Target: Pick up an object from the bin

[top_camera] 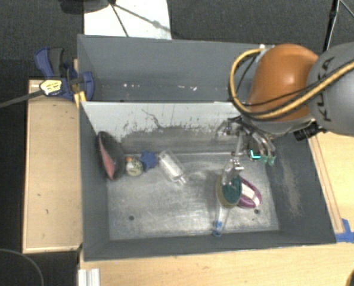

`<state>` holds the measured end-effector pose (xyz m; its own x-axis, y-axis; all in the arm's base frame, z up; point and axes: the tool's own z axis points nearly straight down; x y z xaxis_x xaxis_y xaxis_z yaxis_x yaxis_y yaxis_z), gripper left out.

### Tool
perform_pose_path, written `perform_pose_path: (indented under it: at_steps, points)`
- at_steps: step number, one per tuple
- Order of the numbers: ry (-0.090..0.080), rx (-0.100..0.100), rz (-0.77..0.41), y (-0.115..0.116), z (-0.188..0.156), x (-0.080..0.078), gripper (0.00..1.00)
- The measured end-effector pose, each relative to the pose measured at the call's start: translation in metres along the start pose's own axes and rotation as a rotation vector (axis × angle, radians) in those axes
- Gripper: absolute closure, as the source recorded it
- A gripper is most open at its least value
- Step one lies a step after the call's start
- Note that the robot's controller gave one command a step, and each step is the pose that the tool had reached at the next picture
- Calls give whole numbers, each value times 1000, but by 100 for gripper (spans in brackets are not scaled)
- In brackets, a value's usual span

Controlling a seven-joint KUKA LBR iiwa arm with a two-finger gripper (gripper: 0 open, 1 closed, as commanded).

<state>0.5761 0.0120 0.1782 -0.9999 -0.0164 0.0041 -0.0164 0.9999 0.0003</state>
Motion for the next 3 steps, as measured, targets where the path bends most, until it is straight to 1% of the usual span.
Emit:
perform_pose_path:
  at_steps: [1, 2, 3]
  points:
    - [-17, -5, 354, -28, 106, 75, 0]
    - [-10, -7, 369, 111, 76, 15, 0]
    - [-9, -1, 397, 77, 78, -3, 0]
